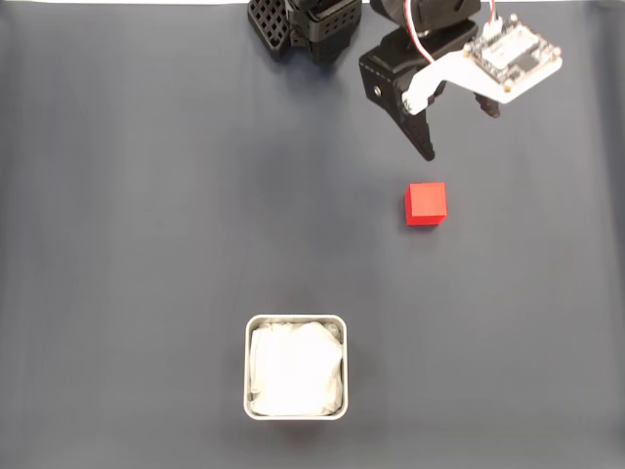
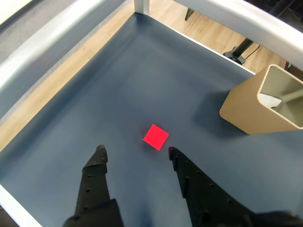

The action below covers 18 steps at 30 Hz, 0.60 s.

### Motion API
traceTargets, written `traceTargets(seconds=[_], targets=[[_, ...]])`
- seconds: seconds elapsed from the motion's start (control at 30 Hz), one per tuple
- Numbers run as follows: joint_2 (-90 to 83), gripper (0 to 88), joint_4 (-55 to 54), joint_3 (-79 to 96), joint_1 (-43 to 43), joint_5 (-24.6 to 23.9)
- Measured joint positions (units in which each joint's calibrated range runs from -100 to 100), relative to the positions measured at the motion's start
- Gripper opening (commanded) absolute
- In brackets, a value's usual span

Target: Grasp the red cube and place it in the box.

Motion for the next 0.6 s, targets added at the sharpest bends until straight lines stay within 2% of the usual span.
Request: traceTargets(seconds=[0.6], targets=[[4.5, 39.2, -8.1, 7.9, 0.0, 0.3]])
